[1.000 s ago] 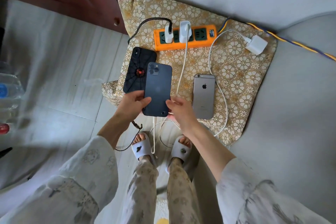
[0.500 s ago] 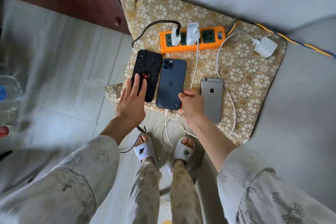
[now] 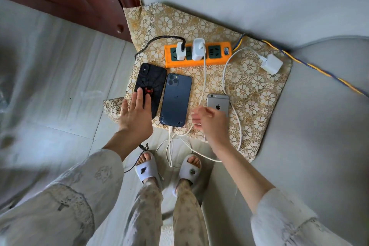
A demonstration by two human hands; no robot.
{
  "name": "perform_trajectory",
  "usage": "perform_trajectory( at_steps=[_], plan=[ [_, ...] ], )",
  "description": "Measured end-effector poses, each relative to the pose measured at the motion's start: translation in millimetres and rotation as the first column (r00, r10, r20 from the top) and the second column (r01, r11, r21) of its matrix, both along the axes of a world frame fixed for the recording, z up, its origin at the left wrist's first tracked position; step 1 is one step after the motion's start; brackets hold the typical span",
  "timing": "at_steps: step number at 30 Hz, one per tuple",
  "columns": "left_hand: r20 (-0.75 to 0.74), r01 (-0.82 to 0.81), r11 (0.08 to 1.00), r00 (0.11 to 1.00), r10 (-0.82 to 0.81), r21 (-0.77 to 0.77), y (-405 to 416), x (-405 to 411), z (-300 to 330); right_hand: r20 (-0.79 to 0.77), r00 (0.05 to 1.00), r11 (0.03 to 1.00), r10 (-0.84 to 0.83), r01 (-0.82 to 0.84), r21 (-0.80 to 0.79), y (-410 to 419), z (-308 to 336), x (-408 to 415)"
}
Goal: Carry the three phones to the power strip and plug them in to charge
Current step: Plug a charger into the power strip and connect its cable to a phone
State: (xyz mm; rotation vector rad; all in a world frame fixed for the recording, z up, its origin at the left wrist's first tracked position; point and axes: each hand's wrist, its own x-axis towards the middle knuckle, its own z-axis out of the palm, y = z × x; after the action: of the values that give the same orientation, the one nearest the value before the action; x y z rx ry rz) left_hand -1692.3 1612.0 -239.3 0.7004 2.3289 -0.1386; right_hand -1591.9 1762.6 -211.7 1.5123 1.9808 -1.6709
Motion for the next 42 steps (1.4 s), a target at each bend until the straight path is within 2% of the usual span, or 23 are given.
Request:
perform_trajectory(
  at_steps=[2, 5, 8, 10, 12, 16, 20, 22, 24, 26, 27, 34, 42],
  plan=[
    [-0.032, -0.007, 0.996, 0.999, 0.009, 0.085, 10.0, 5.2, -2.4, -0.012, 1.0, 0.999, -0.002, 0.002, 0.038, 29.8, 1.8, 7.5],
    [-0.062, 0.109, 0.986, 0.993, -0.101, 0.127, 36.8, 12.7, -12.0, 0.07, 0.99, 0.946, 0.12, -0.136, 0.295, 84.2, -5.5, 10.5],
    [-0.059, 0.123, 0.99, 0.991, -0.119, 0.064, 61.8, 12.3, -23.0, 0.215, 0.958, 0.782, 0.191, -0.281, 0.556, 141.0, -17.4, 3.9],
    [-0.051, 0.096, 0.995, 0.994, -0.095, 0.03, 67.5, 9.5, -28.1, 0.293, 0.922, 0.613, 0.255, -0.388, 0.688, 174.9, -25.2, -2.8],
    [-0.041, 0.09, 0.996, 0.995, -0.089, 0.011, 68.3, 8.2, -29.1, 0.43, 0.842, 0.47, 0.325, -0.539, 0.7, 202.7, -32.8, -9.8],
    [-0.007, 0.106, 0.994, 0.994, -0.106, -0.023, 69.8, 6.1, -25.2, 0.641, 0.651, 0.338, 0.406, -0.759, 0.557, 227.4, -41.9, -23.2],
    [0.041, 0.111, 0.992, 0.993, -0.109, -0.062, 69.9, 2.1, -19.9, 0.661, 0.634, 0.254, 0.402, -0.771, 0.584, 229.3, -42.7, -29.5],
    [0.035, 0.113, 0.992, 0.993, -0.111, -0.061, 70.0, 3.1, -18.5, 0.539, 0.698, 0.3, 0.472, -0.702, 0.646, 225.1, -39.5, -30.2],
    [0.026, 0.114, 0.992, 0.993, -0.113, -0.057, 70.1, 4.1, -18.3, 0.256, 0.805, 0.513, 0.536, -0.551, 0.658, 215.9, -30.7, -35.3],
    [0.02, 0.106, 0.993, 0.994, -0.106, -0.051, 69.3, 4.6, -18.8, -0.013, 0.853, 0.718, 0.521, -0.431, 0.546, 207.6, -19.8, -46.2],
    [0.015, 0.104, 0.993, 0.995, -0.103, -0.048, 69.1, 4.7, -19.5, -0.09, 0.855, 0.772, 0.51, -0.41, 0.486, 203.9, -14.7, -52.6],
    [-0.006, 0.098, 0.994, 0.995, -0.098, -0.043, 67.7, 5.6, -23.9, -0.279, 0.798, 0.844, 0.534, -0.486, 0.226, 181.6, -2.9, -90.6],
    [-0.048, 0.108, 0.994, 0.993, -0.108, -0.021, 64.6, 7.4, -29.3, -0.296, 0.792, 0.844, 0.533, -0.523, 0.121, 180.8, -7.9, -100.1]
  ],
)
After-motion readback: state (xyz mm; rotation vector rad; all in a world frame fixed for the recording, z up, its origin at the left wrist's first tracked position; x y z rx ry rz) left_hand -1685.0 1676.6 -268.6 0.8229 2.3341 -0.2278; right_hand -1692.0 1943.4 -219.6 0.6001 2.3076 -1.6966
